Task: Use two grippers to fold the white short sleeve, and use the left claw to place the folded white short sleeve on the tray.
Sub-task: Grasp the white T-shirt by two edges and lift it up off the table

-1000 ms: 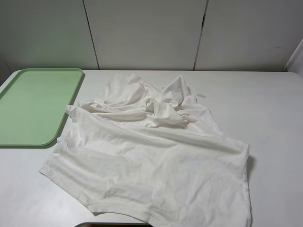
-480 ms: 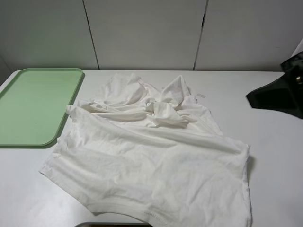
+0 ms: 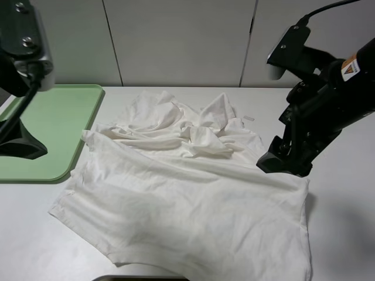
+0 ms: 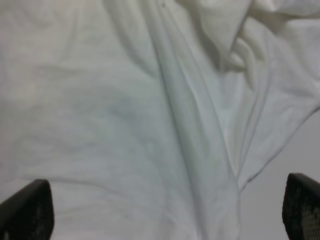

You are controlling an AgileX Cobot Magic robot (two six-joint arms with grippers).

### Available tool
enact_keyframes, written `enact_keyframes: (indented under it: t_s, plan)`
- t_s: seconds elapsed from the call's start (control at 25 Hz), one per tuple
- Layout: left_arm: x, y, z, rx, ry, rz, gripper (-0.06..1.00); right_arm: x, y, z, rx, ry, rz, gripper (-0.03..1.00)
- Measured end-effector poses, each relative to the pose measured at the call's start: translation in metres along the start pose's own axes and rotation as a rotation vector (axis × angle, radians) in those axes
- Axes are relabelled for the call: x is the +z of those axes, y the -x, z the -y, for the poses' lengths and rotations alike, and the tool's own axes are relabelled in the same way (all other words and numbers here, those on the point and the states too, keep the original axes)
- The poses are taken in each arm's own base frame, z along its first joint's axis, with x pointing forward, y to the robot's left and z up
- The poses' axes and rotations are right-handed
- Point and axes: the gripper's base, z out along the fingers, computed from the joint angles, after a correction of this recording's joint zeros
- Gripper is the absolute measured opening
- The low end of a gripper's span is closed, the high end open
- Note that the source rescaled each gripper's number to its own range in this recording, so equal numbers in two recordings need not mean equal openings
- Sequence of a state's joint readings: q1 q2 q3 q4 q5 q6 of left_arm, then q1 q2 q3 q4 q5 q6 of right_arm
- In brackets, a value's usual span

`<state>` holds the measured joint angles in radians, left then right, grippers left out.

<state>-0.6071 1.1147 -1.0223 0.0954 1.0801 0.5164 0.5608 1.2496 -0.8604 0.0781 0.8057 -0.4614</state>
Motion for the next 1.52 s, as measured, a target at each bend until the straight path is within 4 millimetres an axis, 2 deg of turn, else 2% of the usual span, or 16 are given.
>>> enact_keyframes:
  t_s: [0.08,0.2,0.32,0.4,0.44,0.56,0.72,0.92,1.0,1.2,1.52]
  plan:
    - [0.012,0.007,-0.003,0.025,-0.016,-0.028,0.97,0.011,0.001,0.001,-0.019,0.013,-0.034,1.0]
    - [0.019,0.01,-0.005,0.053,-0.021,-0.04,0.97,0.02,0.0,0.002,-0.073,0.02,-0.069,1.0]
    - [0.054,0.027,-0.014,0.117,-0.049,-0.088,0.97,0.022,0.0,0.003,-0.117,0.019,-0.083,1.0]
    - [0.059,0.029,-0.015,0.125,-0.057,-0.099,0.97,0.023,-0.001,0.004,-0.171,0.014,-0.088,1.0]
    - [0.071,0.033,-0.016,0.157,-0.075,-0.121,0.96,0.023,-0.001,0.005,-0.232,0.009,-0.092,1.0]
    - [0.096,0.038,-0.018,0.254,-0.121,-0.169,0.96,0.023,-0.001,0.005,-0.267,0.005,-0.096,1.0]
    - [0.123,0.042,-0.022,0.298,-0.159,-0.208,0.96,0.024,-0.001,0.006,-0.308,0.0,-0.095,1.0]
    - [0.141,0.047,-0.03,0.341,-0.16,-0.223,0.96,0.039,-0.007,0.005,-0.338,0.016,-0.128,1.0]
    - [0.154,0.058,-0.036,0.355,-0.151,-0.208,0.96,0.047,-0.013,0.003,-0.359,0.037,-0.156,1.0]
    - [0.177,0.066,-0.039,0.389,-0.188,-0.219,0.96,0.059,-0.016,0.002,-0.405,0.044,-0.161,1.0]
    - [0.202,0.054,-0.057,0.408,-0.254,-0.255,0.96,0.069,-0.012,0.004,-0.433,0.03,-0.138,1.0]
